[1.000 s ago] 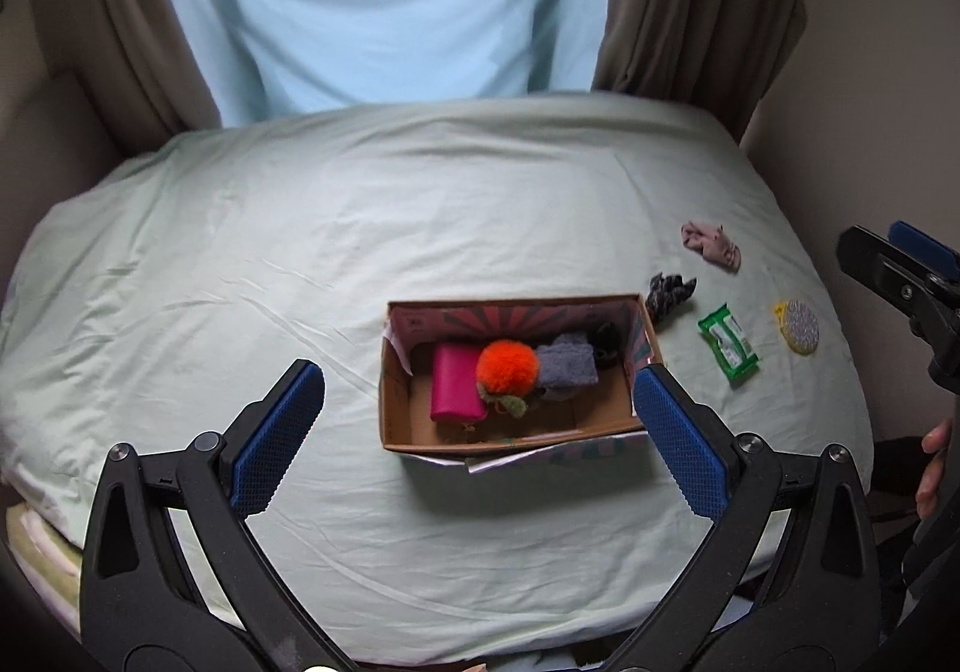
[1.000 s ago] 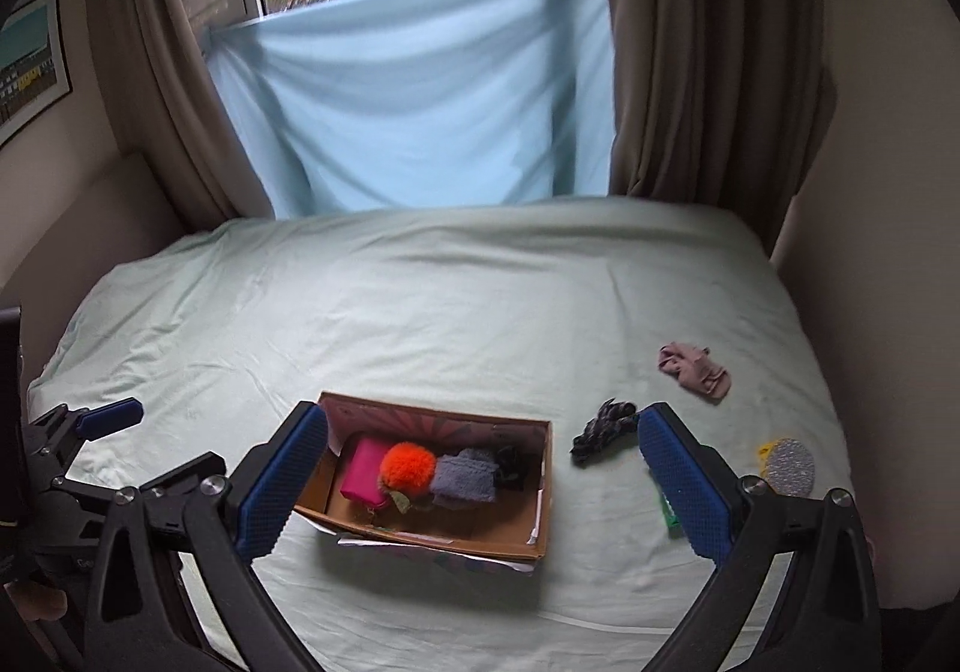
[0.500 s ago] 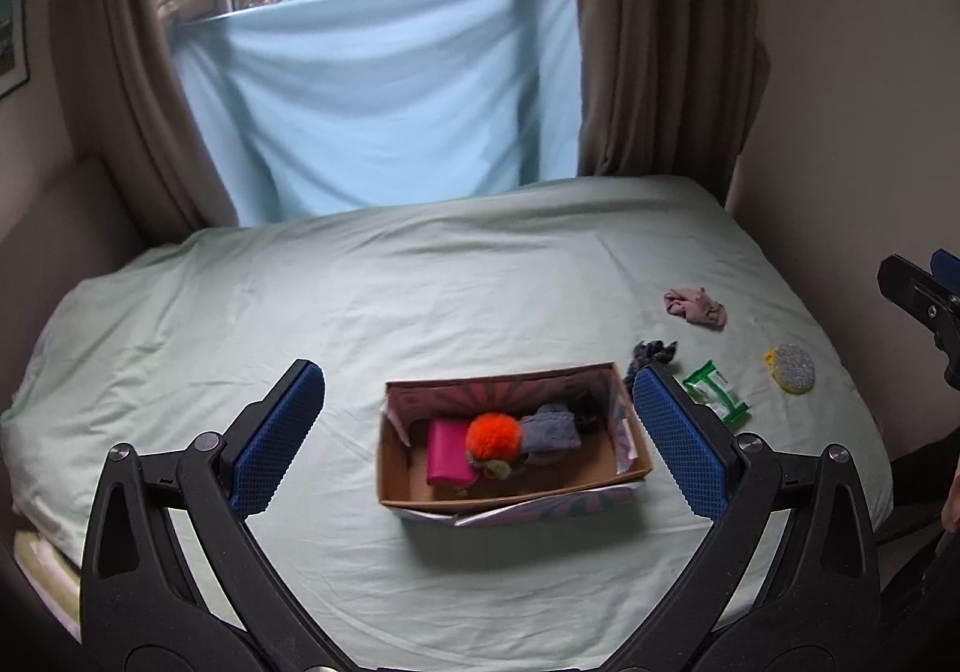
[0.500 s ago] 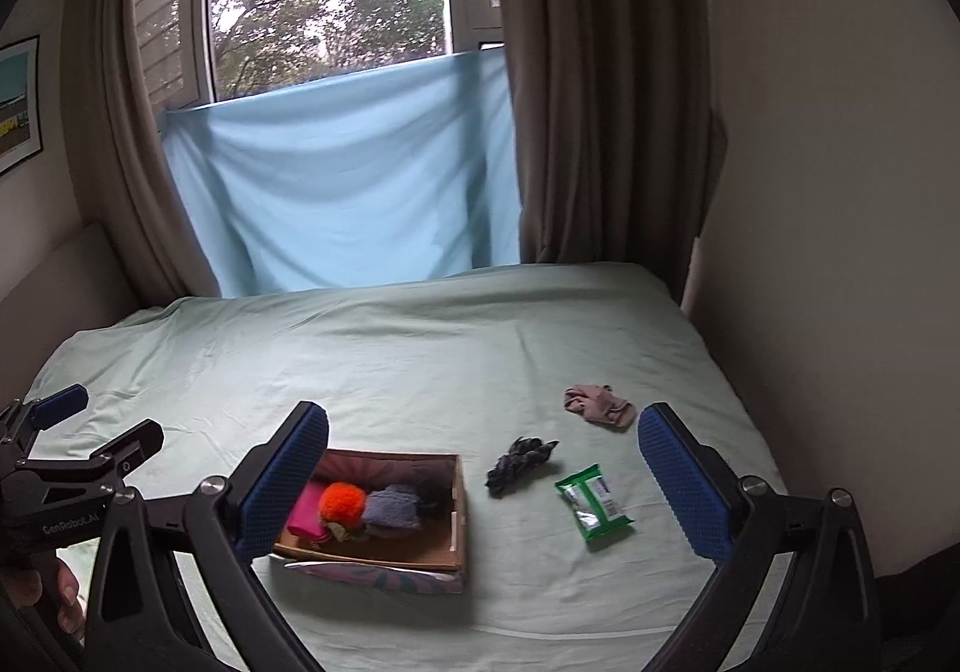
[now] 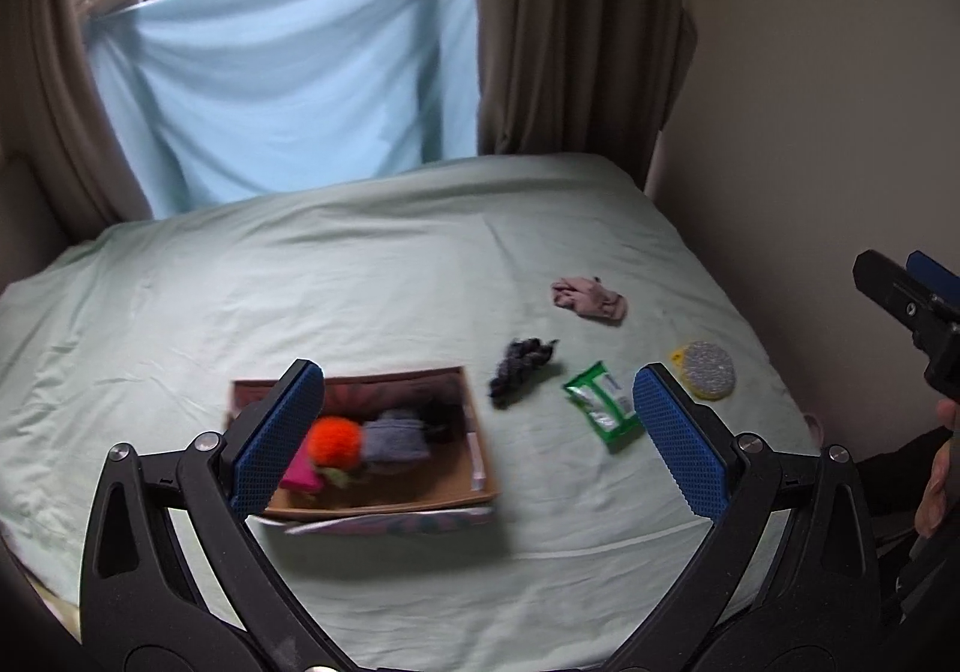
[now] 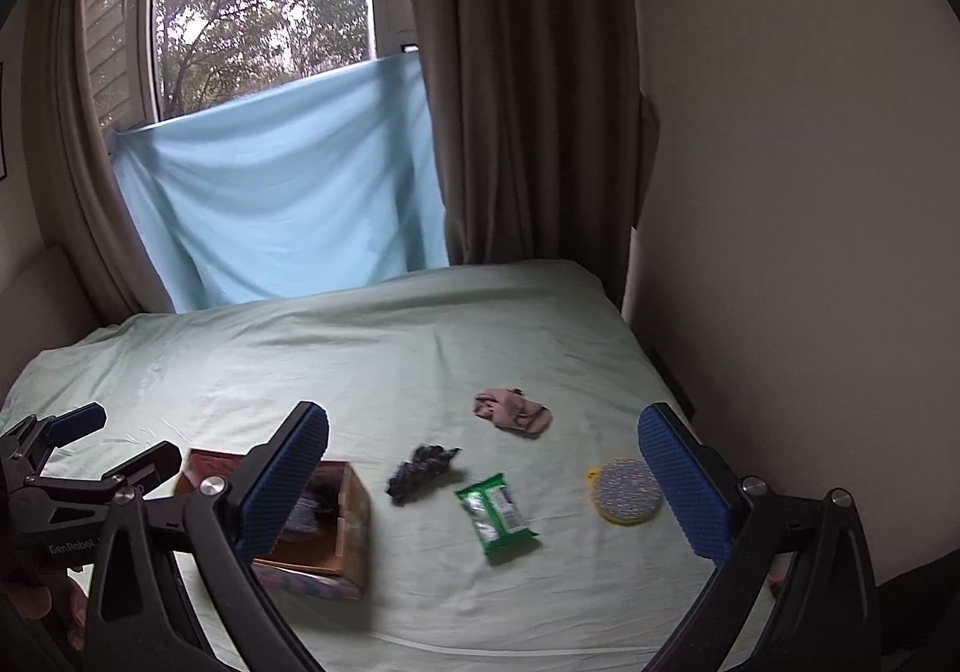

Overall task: Organize soft objects
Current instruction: 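Move the left tool over the green wipes pack while the right tool approaches the glitter sponge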

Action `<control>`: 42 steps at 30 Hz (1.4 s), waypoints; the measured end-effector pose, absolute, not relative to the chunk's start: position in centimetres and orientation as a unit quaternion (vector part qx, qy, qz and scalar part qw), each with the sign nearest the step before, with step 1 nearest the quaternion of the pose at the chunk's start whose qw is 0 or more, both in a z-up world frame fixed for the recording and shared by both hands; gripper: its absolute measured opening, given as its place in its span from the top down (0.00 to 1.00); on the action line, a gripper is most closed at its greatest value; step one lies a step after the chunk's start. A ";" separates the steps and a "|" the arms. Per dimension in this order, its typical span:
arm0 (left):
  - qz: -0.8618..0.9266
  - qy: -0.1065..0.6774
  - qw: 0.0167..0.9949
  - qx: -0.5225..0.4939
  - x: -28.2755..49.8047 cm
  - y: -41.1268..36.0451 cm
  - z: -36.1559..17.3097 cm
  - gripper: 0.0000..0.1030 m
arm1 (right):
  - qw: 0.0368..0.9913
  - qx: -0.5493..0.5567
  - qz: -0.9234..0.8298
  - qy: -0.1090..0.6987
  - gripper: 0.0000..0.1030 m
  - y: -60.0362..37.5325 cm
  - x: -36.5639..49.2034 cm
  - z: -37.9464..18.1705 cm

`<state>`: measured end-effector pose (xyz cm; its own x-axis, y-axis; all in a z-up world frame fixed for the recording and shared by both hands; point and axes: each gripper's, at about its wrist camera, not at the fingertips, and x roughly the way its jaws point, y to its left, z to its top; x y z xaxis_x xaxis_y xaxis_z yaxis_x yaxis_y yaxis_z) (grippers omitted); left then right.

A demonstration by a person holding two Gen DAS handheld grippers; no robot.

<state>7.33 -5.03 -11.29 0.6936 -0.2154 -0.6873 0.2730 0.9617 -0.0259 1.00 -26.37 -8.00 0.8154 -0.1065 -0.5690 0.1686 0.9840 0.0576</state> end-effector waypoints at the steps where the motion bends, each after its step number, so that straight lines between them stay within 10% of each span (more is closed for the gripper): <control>1: -0.135 0.372 0.918 0.038 7.6 -6.2 -11.9 0.00 | 0.949 0.053 -0.073 0.302 0.00 -27.7 1.3 -8.7; 26: -0.065 0.513 0.856 -0.015 20.6 -25.5 -41.0 0.01 | 0.883 0.084 -0.106 0.449 0.00 -46.3 15.0 -35.2; 42: -0.032 0.577 0.816 -0.004 23.5 -26.8 -49.7 0.14 | 0.845 0.110 -0.133 0.506 0.00 -47.3 18.0 -45.3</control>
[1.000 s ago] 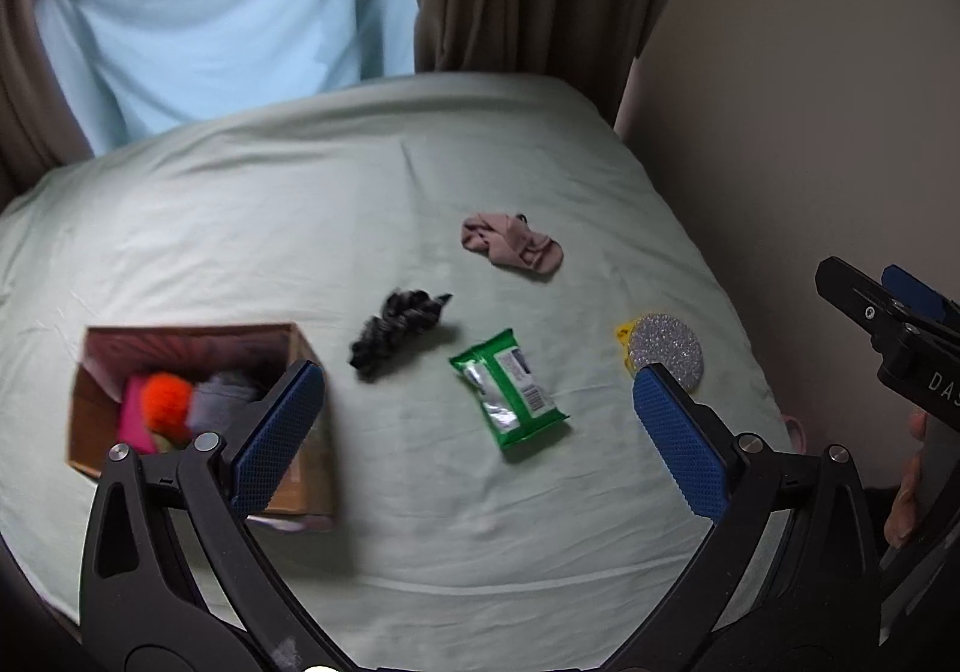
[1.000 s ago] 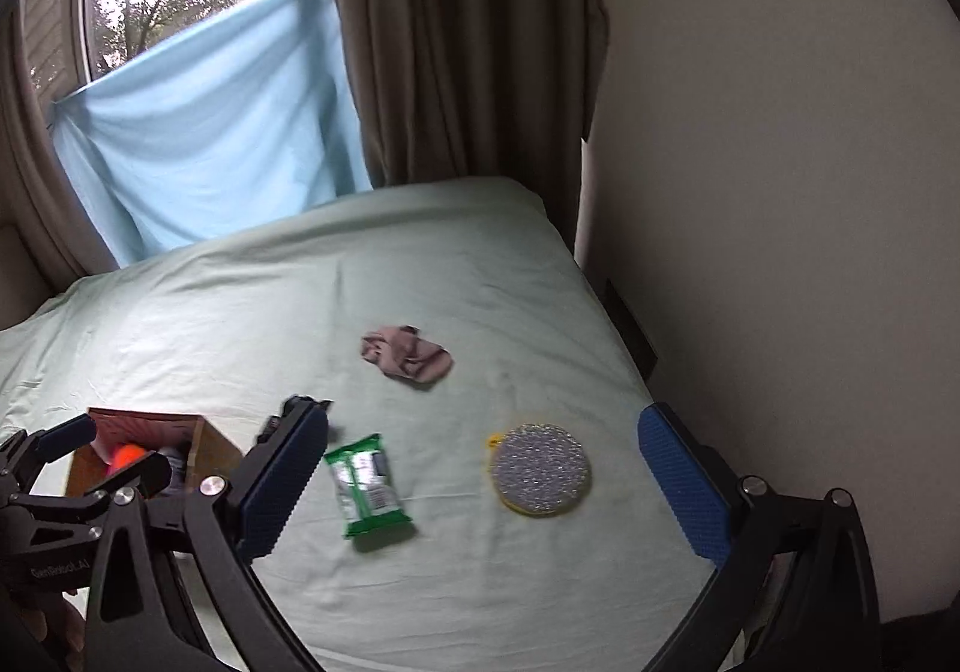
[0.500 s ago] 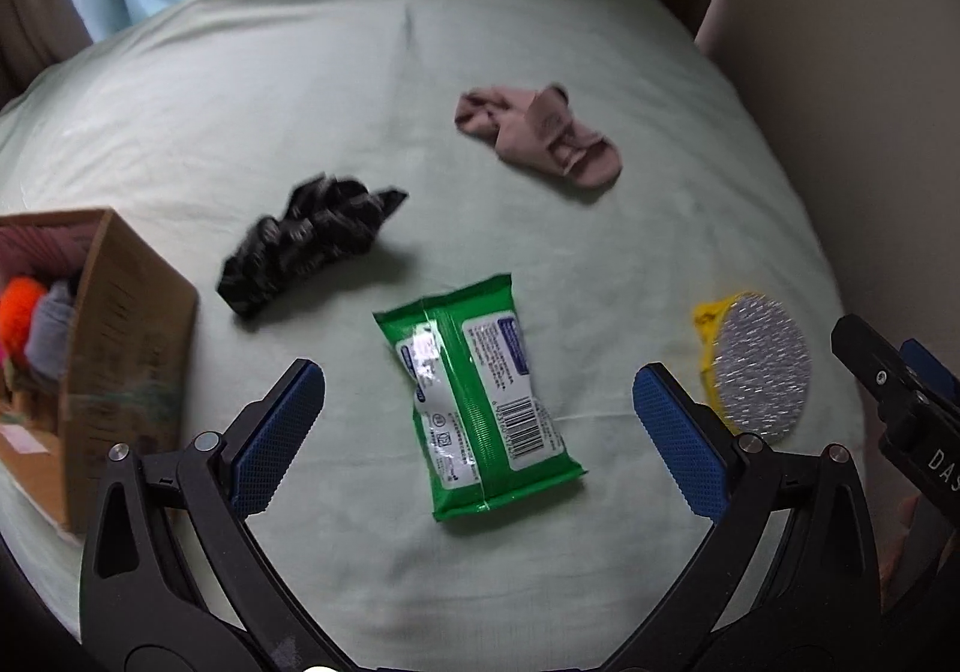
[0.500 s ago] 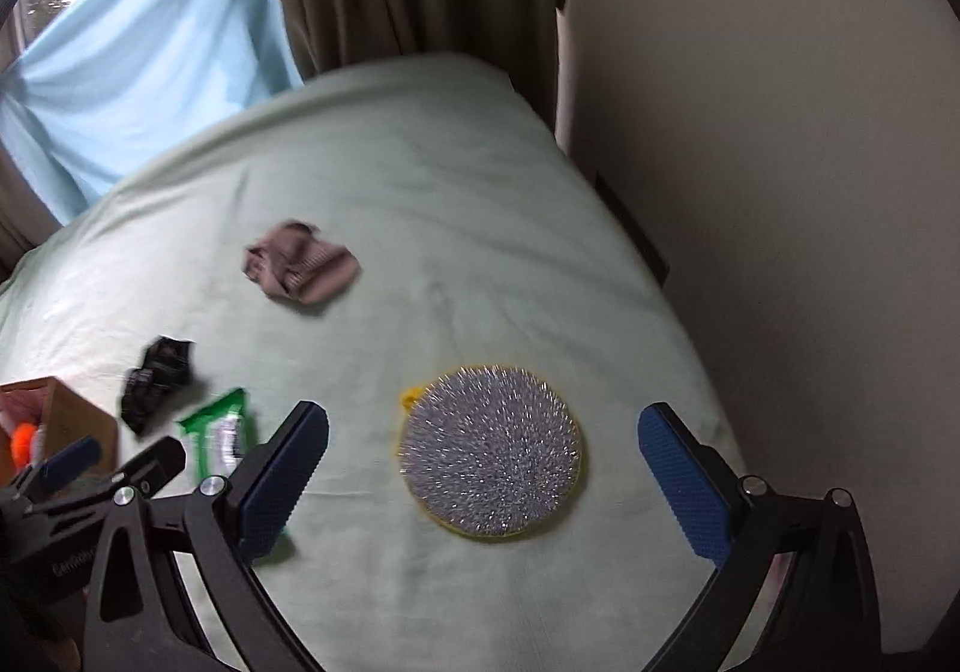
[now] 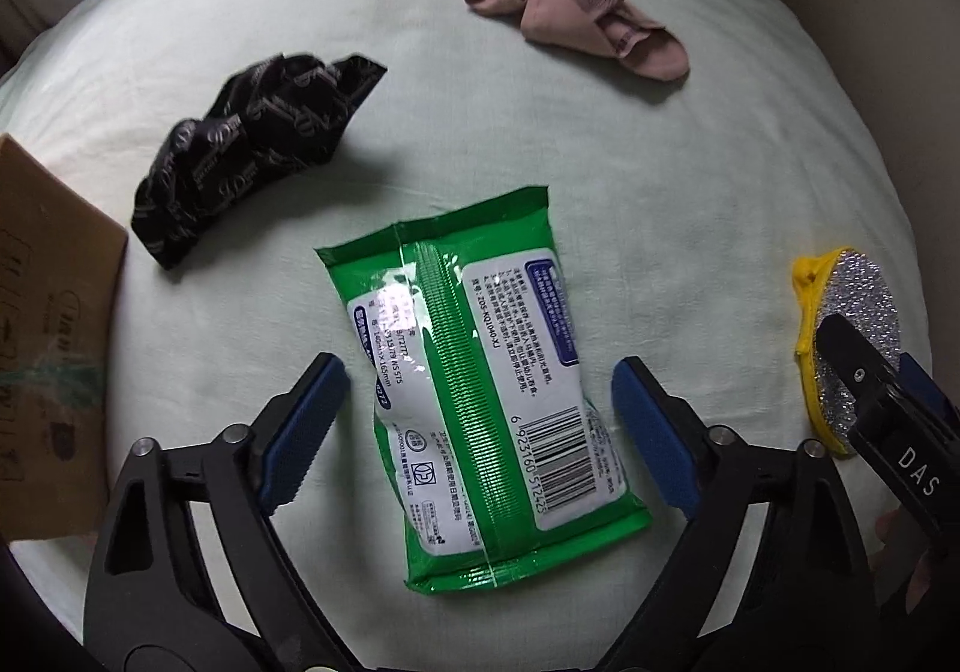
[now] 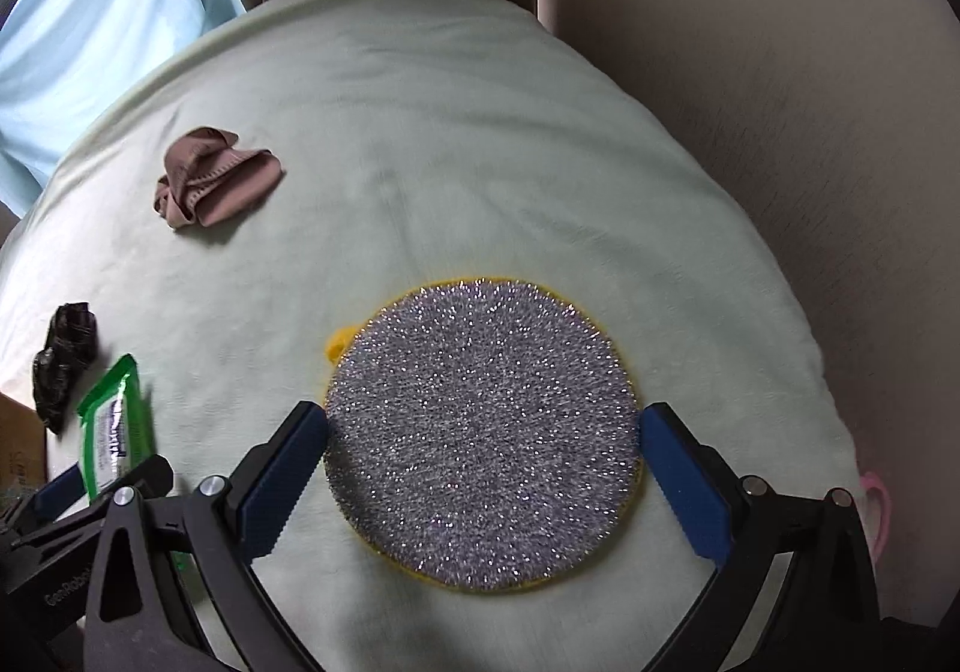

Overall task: Organize soft objects
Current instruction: 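Move the left tool over the green wipes pack while the right tool approaches the glitter sponge, then grasp the green wipes pack with the left tool while the right tool grasps the glitter sponge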

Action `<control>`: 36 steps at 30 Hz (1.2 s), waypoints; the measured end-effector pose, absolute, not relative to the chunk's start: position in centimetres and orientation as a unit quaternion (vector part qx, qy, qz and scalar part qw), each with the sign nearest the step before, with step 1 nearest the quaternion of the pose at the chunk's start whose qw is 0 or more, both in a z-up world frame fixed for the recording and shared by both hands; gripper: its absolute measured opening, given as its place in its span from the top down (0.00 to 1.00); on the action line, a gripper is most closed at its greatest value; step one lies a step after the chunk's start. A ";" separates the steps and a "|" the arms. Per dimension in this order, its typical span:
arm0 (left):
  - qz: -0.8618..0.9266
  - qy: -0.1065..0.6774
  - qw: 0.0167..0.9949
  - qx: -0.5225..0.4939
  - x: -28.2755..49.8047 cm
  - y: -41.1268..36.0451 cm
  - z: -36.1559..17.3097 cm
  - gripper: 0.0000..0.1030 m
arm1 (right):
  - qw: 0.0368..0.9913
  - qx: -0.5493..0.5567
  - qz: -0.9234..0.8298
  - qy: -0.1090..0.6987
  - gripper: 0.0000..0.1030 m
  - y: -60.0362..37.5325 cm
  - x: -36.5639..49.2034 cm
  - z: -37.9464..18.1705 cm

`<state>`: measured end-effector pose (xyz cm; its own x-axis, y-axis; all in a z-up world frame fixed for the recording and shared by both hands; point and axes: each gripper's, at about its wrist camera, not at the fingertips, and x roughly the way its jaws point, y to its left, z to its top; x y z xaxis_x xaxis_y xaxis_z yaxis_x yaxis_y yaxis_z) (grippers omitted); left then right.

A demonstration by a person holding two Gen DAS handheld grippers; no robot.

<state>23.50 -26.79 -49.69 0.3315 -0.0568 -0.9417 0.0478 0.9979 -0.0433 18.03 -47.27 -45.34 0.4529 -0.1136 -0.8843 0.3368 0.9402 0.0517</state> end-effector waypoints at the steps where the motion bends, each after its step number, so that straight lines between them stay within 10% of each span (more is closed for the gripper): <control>1: -0.028 0.578 0.816 -0.006 23.6 -26.7 -49.8 0.14 | 0.845 0.107 -0.134 0.506 0.00 -47.2 18.1 -45.5; 14: -0.045 0.579 0.814 -0.005 24.1 -27.4 -49.6 0.42 | 0.845 0.095 -0.144 0.507 0.06 -46.2 18.1 -46.0; 23: -0.061 0.574 0.817 0.005 24.1 -27.5 -49.1 0.54 | 0.845 0.092 -0.133 0.509 0.26 -45.2 17.6 -45.7; 28: -0.072 0.573 0.816 0.000 23.9 -27.1 -48.5 0.58 | 0.846 0.099 -0.104 0.513 0.58 -45.0 18.0 -45.2; 36: -0.094 0.542 0.835 -0.006 22.4 -25.9 -43.1 0.59 | 0.864 0.101 -0.098 0.484 0.62 -44.0 17.0 -40.2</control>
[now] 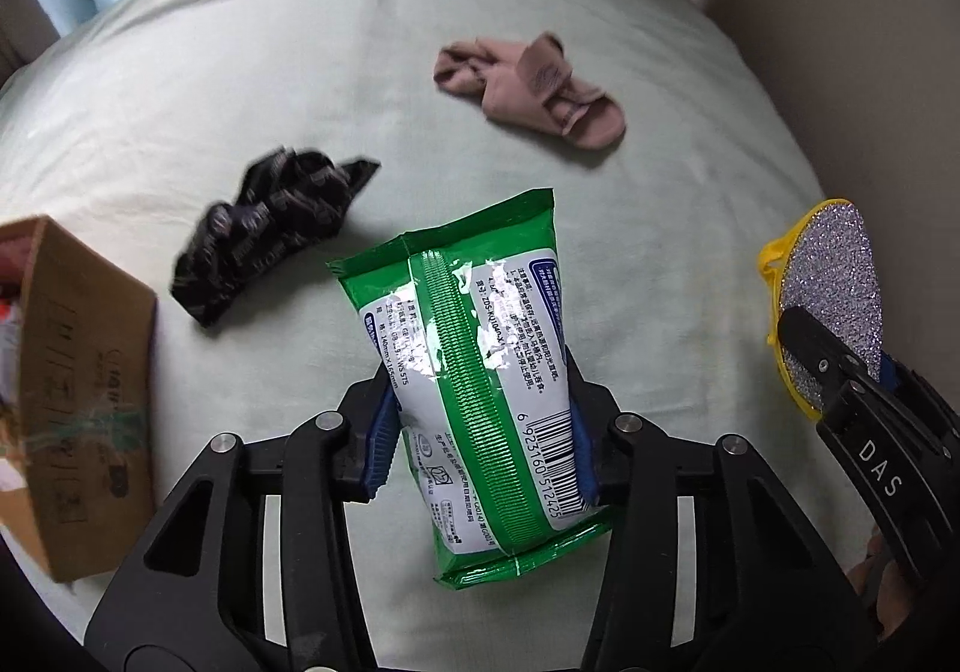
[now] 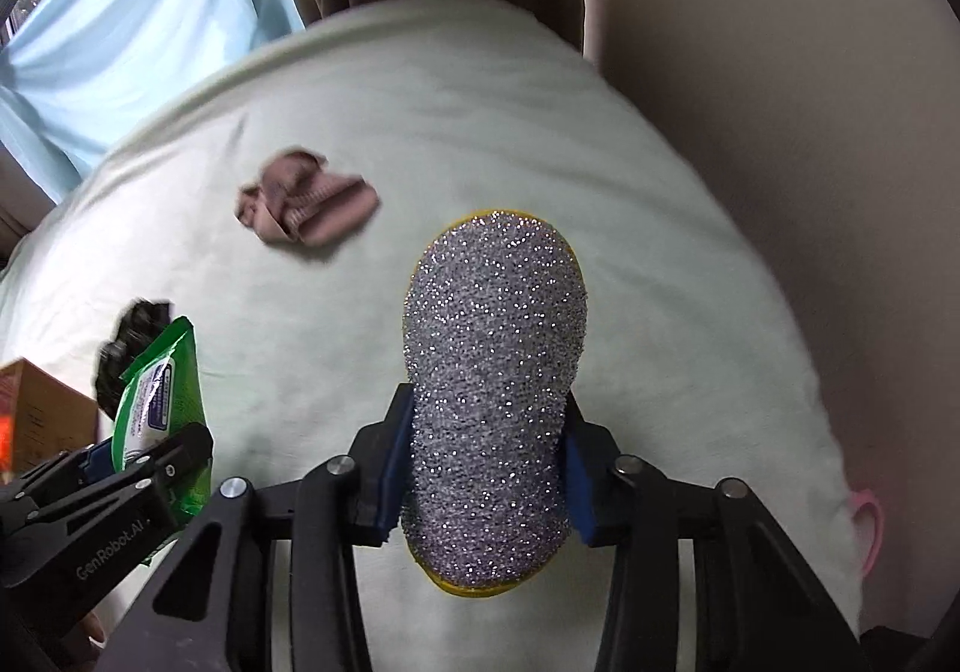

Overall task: Organize soft objects
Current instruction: 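Grasp the green wipes pack with the left tool while the right tool grasps the glitter sponge, then carry the wipes pack and glitter sponge over the box with both tools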

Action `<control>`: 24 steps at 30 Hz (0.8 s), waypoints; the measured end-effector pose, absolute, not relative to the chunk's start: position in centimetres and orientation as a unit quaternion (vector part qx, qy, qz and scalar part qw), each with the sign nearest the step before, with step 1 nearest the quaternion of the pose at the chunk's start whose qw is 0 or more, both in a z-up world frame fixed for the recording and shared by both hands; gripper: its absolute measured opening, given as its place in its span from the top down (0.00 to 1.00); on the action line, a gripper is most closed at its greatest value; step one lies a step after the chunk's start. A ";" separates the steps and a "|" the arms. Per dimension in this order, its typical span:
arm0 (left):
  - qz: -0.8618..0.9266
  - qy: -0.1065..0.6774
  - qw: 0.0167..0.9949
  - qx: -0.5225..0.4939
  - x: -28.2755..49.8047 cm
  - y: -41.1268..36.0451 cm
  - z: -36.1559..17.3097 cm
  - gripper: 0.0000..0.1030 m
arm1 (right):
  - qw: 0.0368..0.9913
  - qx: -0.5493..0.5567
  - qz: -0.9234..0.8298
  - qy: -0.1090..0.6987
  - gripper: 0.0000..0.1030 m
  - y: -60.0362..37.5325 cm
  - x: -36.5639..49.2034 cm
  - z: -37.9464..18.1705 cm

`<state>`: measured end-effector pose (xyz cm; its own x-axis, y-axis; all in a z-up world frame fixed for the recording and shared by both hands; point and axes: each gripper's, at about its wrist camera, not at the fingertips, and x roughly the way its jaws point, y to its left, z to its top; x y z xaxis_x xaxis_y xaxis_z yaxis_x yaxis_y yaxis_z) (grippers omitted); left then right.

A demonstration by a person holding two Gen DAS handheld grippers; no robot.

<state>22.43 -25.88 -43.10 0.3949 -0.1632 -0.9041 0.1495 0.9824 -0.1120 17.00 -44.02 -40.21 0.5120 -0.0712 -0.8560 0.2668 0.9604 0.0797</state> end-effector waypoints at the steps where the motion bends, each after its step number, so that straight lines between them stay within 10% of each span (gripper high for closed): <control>1: -0.096 0.538 0.837 -0.008 22.3 -25.6 -42.3 0.59 | 0.866 0.101 -0.098 0.479 0.62 -43.9 16.8 -39.3; 24: -0.154 0.412 0.897 -0.034 14.8 -8.6 -14.8 0.59 | 0.932 0.044 -0.034 0.359 0.62 -26.3 9.4 -11.9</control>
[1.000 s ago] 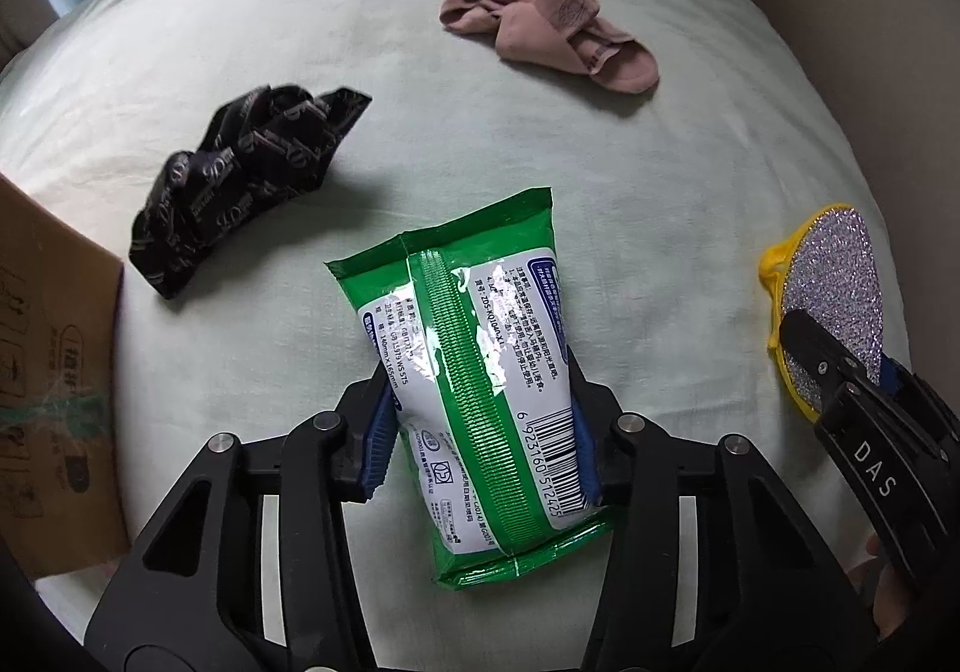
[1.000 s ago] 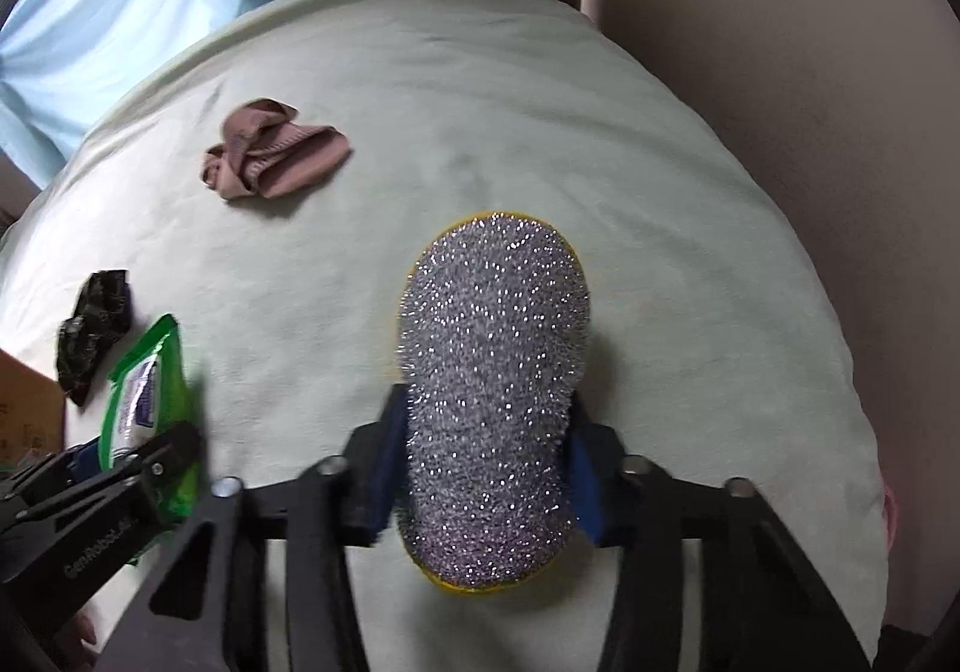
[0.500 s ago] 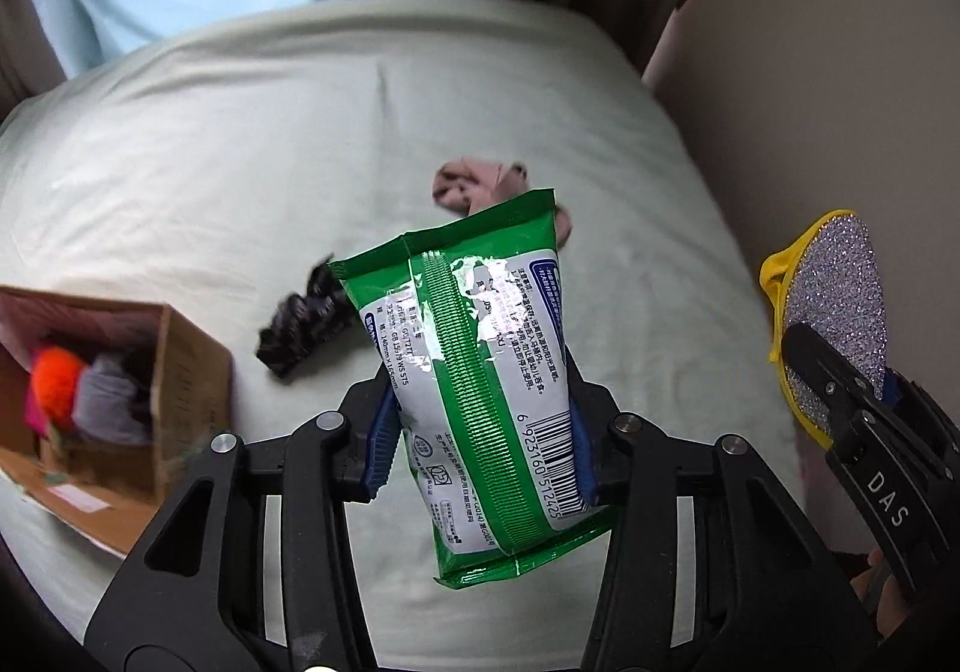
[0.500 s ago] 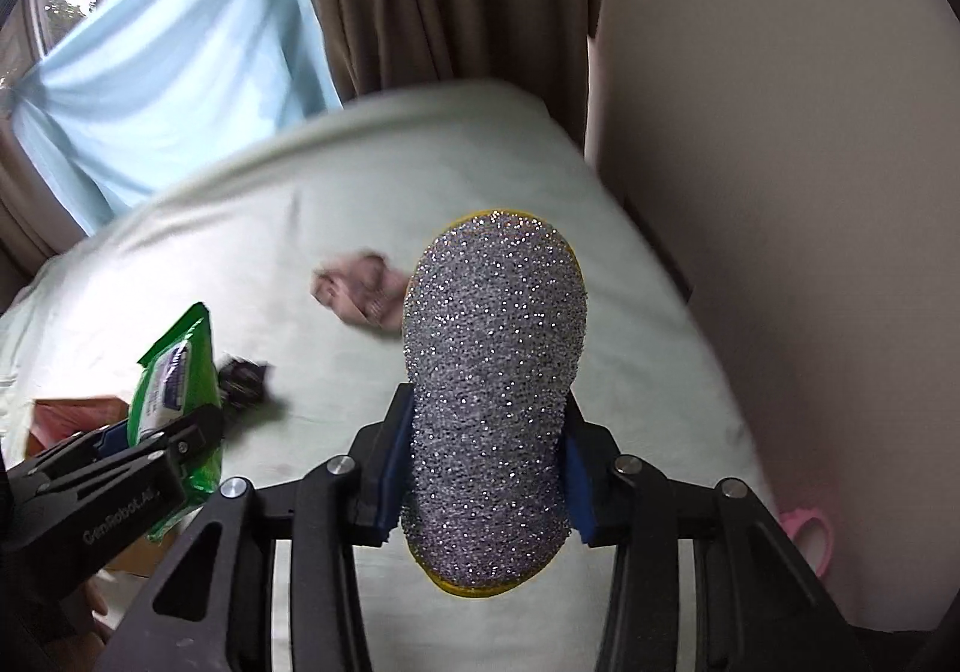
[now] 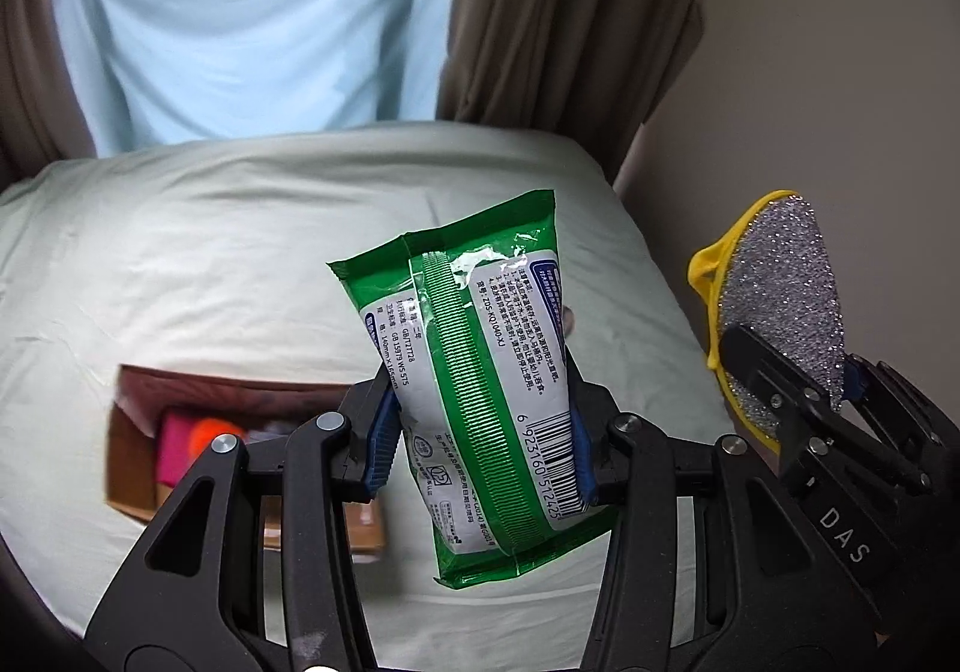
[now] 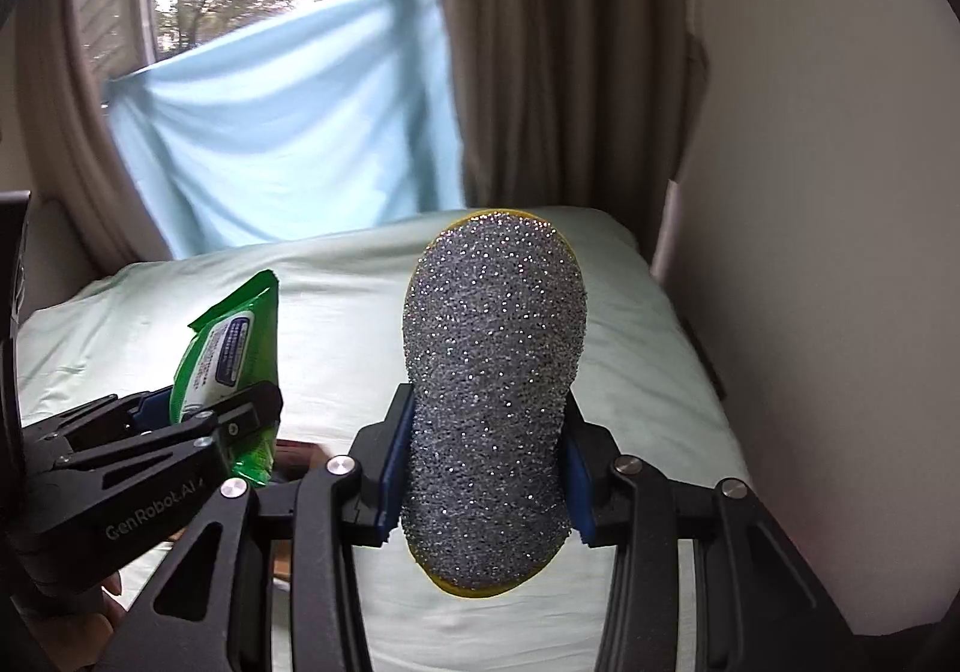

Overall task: Organize soft objects
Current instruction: 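Carry the wipes pack and glitter sponge over the box with both tools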

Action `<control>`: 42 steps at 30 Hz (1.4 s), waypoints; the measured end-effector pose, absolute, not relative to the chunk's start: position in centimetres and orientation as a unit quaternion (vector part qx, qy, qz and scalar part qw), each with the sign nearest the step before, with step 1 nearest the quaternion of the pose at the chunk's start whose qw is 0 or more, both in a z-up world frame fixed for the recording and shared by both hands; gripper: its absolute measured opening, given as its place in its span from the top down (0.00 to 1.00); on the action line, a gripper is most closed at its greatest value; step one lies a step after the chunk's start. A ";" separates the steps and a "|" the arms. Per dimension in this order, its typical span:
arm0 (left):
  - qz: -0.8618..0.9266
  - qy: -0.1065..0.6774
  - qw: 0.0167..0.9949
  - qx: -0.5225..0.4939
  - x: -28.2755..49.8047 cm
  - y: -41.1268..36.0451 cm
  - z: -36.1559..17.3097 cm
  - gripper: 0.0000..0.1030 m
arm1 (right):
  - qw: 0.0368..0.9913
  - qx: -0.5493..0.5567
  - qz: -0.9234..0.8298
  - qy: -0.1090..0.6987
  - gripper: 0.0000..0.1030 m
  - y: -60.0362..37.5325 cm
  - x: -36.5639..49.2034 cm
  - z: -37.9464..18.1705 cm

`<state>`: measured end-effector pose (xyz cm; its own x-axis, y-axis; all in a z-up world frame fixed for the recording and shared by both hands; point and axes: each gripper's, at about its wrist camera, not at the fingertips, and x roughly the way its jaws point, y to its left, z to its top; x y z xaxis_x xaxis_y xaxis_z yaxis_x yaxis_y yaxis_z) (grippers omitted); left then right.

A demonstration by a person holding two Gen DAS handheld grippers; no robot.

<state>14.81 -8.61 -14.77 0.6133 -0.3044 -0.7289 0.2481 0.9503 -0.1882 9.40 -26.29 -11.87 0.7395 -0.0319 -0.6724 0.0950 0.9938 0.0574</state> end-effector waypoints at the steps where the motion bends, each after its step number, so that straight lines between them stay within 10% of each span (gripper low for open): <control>1: -0.149 0.407 0.901 -0.032 14.4 -7.0 -14.1 0.59 | 0.933 0.046 -0.026 0.355 0.62 -24.7 9.3 -11.3; 22: -0.046 0.456 0.888 -0.040 15.1 16.3 -18.6 0.59 | 0.888 0.076 0.110 0.440 0.62 -2.6 13.5 -16.2; 42: -0.117 0.624 0.772 -0.013 24.3 16.2 -32.3 0.59 | 0.714 0.155 0.056 0.681 0.62 -1.0 24.8 -31.2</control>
<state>24.30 16.22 -32.32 0.1932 -0.1958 -0.9614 0.1642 0.9725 -0.1651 24.81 -0.99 -31.25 0.0665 0.2916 -0.9542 0.1303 0.9456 0.2981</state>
